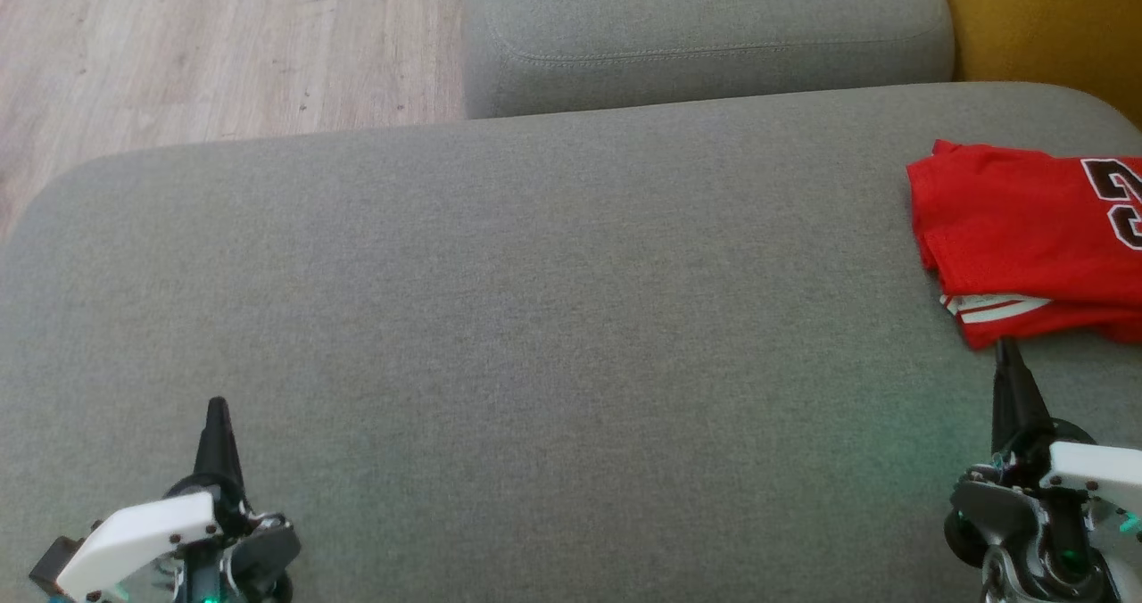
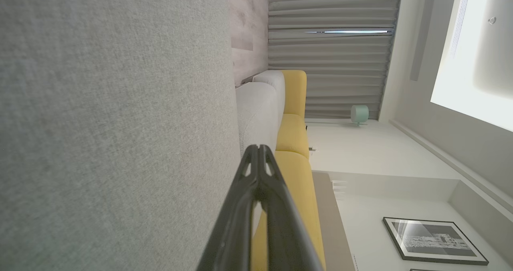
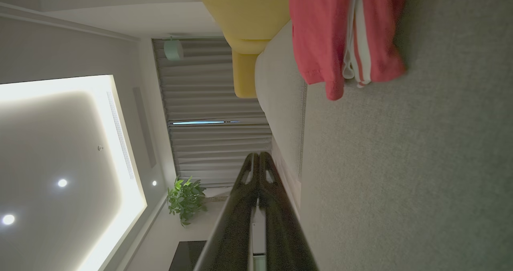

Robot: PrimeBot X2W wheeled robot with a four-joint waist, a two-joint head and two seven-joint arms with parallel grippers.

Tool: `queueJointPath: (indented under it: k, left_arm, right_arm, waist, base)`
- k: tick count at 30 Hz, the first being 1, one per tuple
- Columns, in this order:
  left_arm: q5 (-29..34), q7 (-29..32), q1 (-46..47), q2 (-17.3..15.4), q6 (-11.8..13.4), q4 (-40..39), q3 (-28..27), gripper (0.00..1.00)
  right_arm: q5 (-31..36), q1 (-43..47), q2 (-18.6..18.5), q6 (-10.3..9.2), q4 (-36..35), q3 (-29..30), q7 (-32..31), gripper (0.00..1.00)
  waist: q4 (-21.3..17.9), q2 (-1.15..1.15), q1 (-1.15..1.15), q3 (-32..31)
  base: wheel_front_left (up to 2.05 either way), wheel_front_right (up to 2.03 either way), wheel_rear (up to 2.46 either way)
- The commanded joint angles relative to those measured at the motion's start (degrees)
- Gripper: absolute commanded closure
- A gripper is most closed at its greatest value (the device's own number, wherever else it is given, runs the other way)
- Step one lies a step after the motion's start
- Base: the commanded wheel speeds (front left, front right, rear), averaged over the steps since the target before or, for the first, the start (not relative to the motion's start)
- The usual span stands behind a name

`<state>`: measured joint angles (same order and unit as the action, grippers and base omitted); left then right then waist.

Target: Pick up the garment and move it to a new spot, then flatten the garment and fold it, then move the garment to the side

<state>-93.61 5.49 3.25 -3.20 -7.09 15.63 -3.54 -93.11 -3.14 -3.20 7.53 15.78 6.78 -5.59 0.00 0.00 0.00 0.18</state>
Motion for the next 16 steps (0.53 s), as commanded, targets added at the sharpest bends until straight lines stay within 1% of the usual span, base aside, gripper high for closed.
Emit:
queueJointPath:
  k: [1, 16]
  left_arm:
    - [0.6, 0.19, 2.84, -0.42, -0.4, -1.63, -1.96, 1.0]
    - [0.77, 0.34, 2.86, -0.28, -0.4, -1.62, -2.16, 1.0]
  right_arm:
    - [0.36, -2.97, -0.2, -0.04, -1.8, -0.96, -0.34, 1.0]
    - [0.49, -2.99, -0.1, -0.04, -1.79, -0.81, -0.46, 1.0]
  waist:
    - [0.0, 0.0, 0.0, 0.0]
    - [0.0, 0.0, 0.0, 0.0]
  base:
    - [0.0, 0.0, 0.0]
    - [0.0, 0.0, 0.0]
